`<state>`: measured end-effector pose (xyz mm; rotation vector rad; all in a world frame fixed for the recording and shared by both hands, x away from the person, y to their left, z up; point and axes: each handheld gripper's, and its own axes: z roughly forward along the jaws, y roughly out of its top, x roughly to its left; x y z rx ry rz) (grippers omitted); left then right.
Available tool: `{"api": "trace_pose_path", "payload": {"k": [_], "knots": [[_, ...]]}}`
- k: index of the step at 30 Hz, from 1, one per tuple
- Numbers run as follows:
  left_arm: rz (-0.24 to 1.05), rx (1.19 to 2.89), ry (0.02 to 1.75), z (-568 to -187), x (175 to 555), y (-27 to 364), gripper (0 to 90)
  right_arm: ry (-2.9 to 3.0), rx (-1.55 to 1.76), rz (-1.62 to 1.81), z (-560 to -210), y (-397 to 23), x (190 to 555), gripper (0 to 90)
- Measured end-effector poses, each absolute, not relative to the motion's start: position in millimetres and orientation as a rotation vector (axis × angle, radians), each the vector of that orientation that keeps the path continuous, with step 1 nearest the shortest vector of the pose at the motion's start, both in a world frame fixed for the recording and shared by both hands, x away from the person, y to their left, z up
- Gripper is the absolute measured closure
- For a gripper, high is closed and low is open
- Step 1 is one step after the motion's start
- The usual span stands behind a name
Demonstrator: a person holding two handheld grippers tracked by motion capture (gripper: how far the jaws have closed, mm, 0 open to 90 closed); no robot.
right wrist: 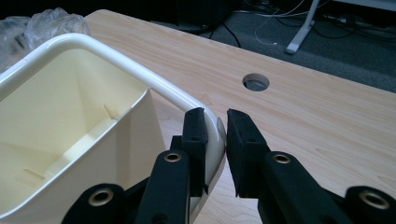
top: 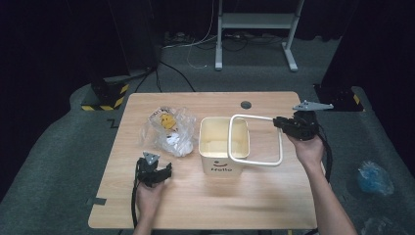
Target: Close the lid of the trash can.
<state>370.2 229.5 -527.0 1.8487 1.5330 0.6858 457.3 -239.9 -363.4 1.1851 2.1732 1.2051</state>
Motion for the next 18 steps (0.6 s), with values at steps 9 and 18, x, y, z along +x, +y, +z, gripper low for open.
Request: {"api": "trace_pose_path", "payload": {"k": [9,18], "knots": [[0.686,1.849,1.533,-527.0,370.2,229.5,30.1,2.173,1.181,1.207,-361.1,-234.9,457.9,78.2],[0.687,1.849,1.532,-527.1,370.2,229.5,30.1,2.160,1.177,1.216,-358.8,-234.7,457.1,78.2]]}}
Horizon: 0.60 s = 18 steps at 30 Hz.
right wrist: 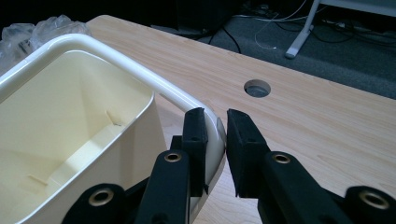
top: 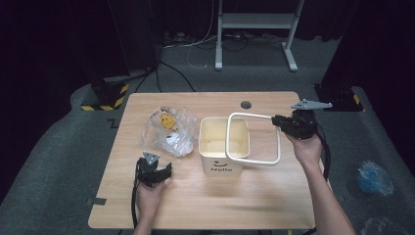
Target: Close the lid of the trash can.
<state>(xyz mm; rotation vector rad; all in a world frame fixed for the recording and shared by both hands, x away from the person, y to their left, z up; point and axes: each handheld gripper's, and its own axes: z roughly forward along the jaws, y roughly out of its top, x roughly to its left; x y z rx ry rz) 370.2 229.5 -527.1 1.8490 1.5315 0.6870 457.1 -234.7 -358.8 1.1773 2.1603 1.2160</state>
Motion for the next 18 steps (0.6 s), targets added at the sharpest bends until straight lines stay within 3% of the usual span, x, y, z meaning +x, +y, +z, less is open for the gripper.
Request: {"api": "trace_pose_path", "payload": {"k": [18], "knots": [[0.685,1.849,1.531,-527,370,229,30.1,2.170,1.162,1.213,-360,-225,461,78.3]]}}
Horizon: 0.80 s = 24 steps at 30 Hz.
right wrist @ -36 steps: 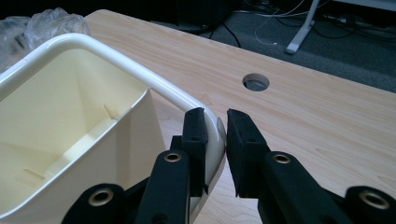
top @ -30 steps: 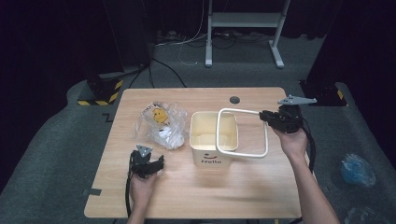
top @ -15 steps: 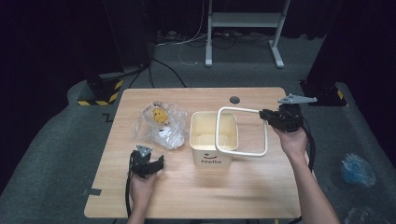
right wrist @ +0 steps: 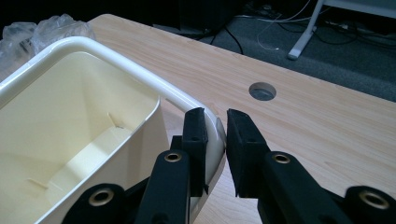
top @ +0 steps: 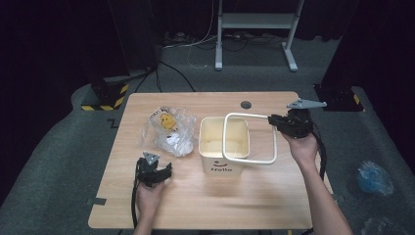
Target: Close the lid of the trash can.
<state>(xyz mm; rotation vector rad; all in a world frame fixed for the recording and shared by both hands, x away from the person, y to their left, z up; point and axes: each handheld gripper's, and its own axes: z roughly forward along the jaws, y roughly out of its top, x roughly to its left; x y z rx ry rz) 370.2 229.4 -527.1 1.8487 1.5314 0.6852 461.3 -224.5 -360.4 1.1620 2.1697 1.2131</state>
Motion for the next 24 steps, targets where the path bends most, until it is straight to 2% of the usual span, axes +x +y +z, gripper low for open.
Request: {"api": "trace_pose_path", "payload": {"k": [24], "knots": [[0.685,1.848,1.532,-527,370,229,30.1,2.204,1.162,1.225,-367,-207,470,78.4]]}}
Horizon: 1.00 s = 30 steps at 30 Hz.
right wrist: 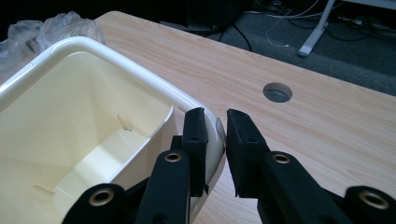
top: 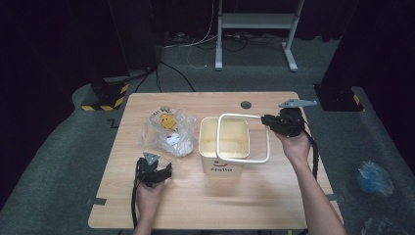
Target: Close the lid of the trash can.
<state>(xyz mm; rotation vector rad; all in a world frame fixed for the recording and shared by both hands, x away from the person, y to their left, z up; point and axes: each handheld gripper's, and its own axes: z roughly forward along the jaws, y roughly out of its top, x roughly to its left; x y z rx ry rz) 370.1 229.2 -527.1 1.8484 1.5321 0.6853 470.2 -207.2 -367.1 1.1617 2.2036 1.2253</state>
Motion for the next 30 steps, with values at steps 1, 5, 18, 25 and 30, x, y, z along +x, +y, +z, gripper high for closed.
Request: {"api": "trace_pose_path", "payload": {"k": [1,5,18,25,30], "knots": [[0.685,1.848,1.532,-527,370,229,30.1,2.207,1.158,1.224,-367,-206,471,78.4],[0.685,1.848,1.532,-527,370,229,30.1,2.221,1.155,1.216,-366,-201,473,78.4],[0.686,1.845,1.533,-527,370,229,30.0,2.247,1.128,1.212,-360,-185,478,78.5],[0.685,1.844,1.533,-527,370,229,30.1,2.254,1.108,1.210,-355,-178,480,78.5],[0.685,1.844,1.533,-527,370,229,30.0,2.258,1.099,1.217,-351,-173,481,78.5]]}}
